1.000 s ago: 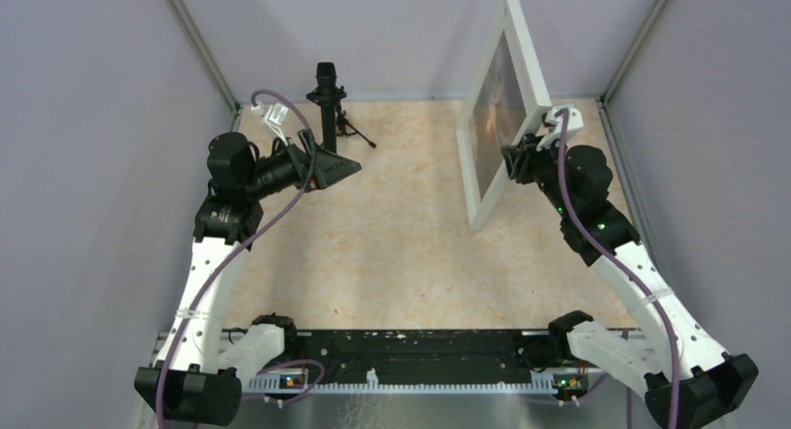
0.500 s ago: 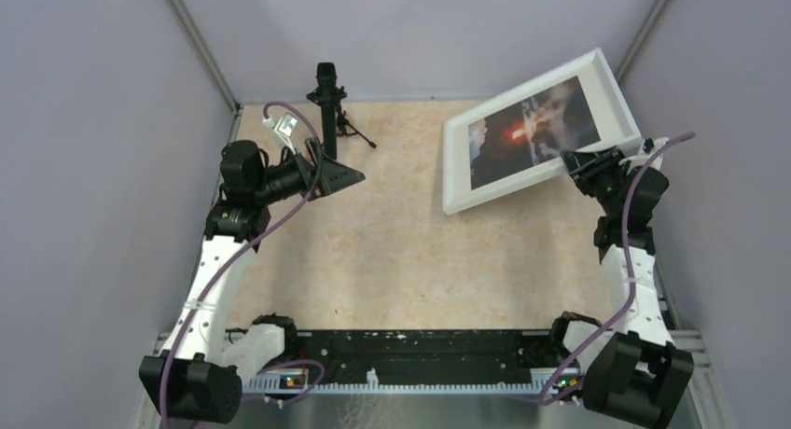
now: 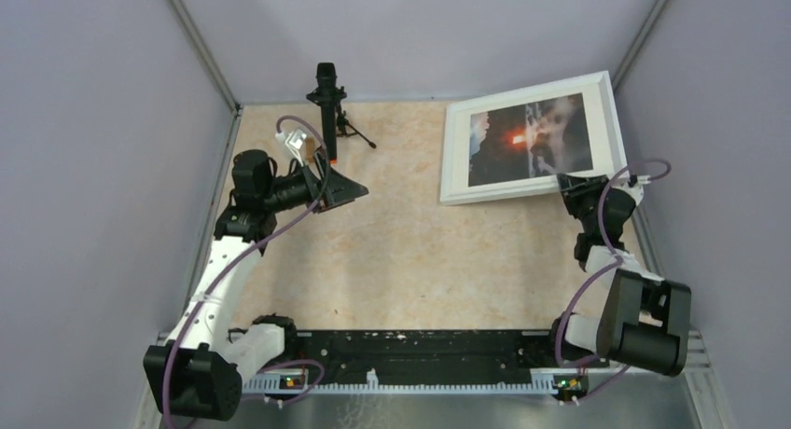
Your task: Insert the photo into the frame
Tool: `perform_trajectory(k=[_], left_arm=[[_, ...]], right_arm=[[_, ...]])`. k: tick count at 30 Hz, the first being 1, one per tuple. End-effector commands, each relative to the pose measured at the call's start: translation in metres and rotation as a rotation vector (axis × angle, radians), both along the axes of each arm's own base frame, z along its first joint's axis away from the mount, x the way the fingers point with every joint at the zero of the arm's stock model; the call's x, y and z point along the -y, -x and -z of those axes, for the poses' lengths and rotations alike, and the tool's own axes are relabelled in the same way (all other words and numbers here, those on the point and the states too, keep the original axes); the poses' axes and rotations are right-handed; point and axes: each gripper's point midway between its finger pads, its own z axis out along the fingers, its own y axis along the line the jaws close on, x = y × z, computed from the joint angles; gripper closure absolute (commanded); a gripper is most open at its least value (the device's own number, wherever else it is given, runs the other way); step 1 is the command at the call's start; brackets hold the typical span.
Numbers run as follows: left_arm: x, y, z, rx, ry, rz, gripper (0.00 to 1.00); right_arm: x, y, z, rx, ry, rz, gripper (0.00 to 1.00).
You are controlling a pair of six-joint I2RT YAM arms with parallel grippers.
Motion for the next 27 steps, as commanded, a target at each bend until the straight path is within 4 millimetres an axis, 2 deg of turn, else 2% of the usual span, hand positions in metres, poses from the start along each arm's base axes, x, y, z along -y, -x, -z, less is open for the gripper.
perform_trajectory(k=[1, 3, 6, 10, 15, 18, 21, 22, 24, 25, 26, 27], left_arm=[[0.002, 0.004, -0.001, 0.027, 0.016, 0.031, 0.01], [0.002, 0.005, 0.002, 0.022, 0.016, 0.032, 0.01], [0.002, 0.008, 0.005, 0.013, 0.018, 0.036, 0.01], [0.002, 0.011, 0.009, 0.006, 0.017, 0.038, 0.01], [0.001, 0.011, 0.010, 0.013, 0.005, 0.036, 0.01], [0.000, 0.010, 0.005, 0.033, -0.013, 0.031, 0.01], [-0.005, 0.006, 0.003, 0.072, -0.062, 0.004, 0.01], [-0.006, 0.005, 0.001, 0.088, -0.079, -0.004, 0.01], [-0.008, 0.002, -0.006, 0.124, -0.105, -0.016, 0.01], [-0.010, 0.002, -0.009, 0.140, -0.119, -0.019, 0.01], [-0.010, 0.001, -0.014, 0.165, -0.130, -0.023, 0.01], [-0.011, 0.000, -0.019, 0.185, -0.142, -0.028, 0.01]], right_arm=[[0.051, -0.021, -0.012, 0.098, 0.152, 0.216, 1.00], [0.052, -0.031, 0.013, 0.043, 0.129, 0.200, 1.00], [0.044, -0.045, 0.031, 0.033, 0.071, 0.136, 1.00], [0.048, -0.046, 0.051, -0.008, 0.036, 0.158, 0.99], [0.057, -0.047, 0.075, -0.105, -0.004, 0.159, 0.71], [0.058, -0.037, 0.087, -0.245, 0.011, 0.153, 0.38], [0.063, -0.011, 0.083, -0.422, 0.105, 0.147, 0.05], [0.066, -0.002, 0.078, -0.471, 0.146, 0.143, 0.02], [0.066, 0.014, 0.062, -0.556, 0.210, 0.125, 0.01], [0.059, 0.015, 0.045, -0.571, 0.257, 0.092, 0.01], [0.048, 0.026, 0.040, -0.618, 0.302, 0.054, 0.01], [0.036, 0.030, 0.025, -0.628, 0.365, 0.011, 0.01]])
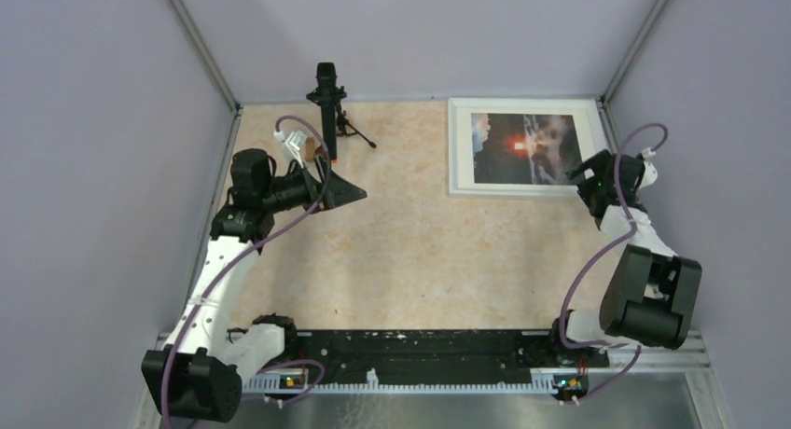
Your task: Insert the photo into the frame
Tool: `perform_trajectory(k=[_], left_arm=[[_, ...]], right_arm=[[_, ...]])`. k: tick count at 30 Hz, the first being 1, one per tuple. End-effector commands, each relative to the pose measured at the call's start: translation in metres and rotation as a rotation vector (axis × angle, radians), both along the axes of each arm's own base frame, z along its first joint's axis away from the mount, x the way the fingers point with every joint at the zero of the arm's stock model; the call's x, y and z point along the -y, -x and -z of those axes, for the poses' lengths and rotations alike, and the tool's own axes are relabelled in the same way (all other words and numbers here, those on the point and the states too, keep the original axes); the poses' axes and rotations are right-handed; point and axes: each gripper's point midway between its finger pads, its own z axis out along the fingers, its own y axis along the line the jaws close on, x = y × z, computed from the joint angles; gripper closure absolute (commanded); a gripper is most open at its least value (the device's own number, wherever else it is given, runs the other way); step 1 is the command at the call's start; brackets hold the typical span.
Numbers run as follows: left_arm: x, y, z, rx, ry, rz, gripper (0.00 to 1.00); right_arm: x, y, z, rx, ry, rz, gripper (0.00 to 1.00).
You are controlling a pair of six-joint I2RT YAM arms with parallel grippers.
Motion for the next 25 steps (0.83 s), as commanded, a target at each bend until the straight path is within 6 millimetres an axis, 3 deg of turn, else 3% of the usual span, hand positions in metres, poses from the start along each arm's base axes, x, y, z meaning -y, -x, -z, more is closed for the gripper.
perform_trajectory(k=[1, 5, 8, 13, 16, 20, 25], left_arm=[[-0.005, -0.005, -0.041, 0.207, -0.081, -0.015, 0.01], [-0.004, -0.011, -0.071, 0.305, -0.147, -0.050, 0.01], [-0.010, -0.015, -0.101, 0.405, -0.190, -0.109, 0.01], [-0.033, -0.014, -0.174, 0.619, -0.189, -0.294, 0.01], [-0.048, -0.006, -0.212, 0.742, -0.178, -0.401, 0.01], [-0.067, 0.002, -0.244, 0.849, -0.178, -0.518, 0.01], [-0.082, 0.001, -0.266, 0.891, -0.168, -0.622, 0.01]], right_arm=[[-0.038, 0.052, -0.043, -0.259, 0.243, -0.210, 0.01], [-0.133, 0.078, -0.113, -0.125, 0.299, -0.526, 0.01], [-0.177, 0.111, -0.171, 0.060, 0.215, -0.685, 0.01], [-0.176, 0.173, -0.281, 0.353, 0.264, -0.737, 0.01], [-0.163, 0.200, -0.320, 0.460, 0.329, -0.700, 0.01], [-0.150, 0.218, -0.343, 0.527, 0.392, -0.659, 0.01], [-0.148, 0.225, -0.351, 0.590, 0.427, -0.652, 0.01]])
